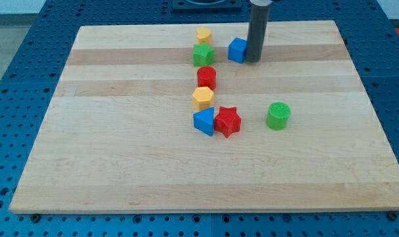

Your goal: Place your arm at the top center of the board

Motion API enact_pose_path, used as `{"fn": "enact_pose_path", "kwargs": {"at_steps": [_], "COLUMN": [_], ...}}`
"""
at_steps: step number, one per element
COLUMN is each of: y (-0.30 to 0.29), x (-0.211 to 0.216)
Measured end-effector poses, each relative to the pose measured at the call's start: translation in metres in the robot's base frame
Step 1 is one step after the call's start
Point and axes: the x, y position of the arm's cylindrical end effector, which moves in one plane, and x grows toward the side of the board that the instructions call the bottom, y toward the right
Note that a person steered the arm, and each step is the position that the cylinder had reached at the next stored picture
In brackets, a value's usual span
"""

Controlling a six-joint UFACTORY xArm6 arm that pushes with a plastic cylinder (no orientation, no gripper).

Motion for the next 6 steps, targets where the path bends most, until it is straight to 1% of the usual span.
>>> {"fn": "enact_pose_path", "kwargs": {"at_steps": [1,2,3,4,5,6], "y": [-0.001,0.045,0.045,-0.002,-0.067,-0.110], "x": [-0.001,-0.027,-0.086,-0.107,-0.096,-0.091]}}
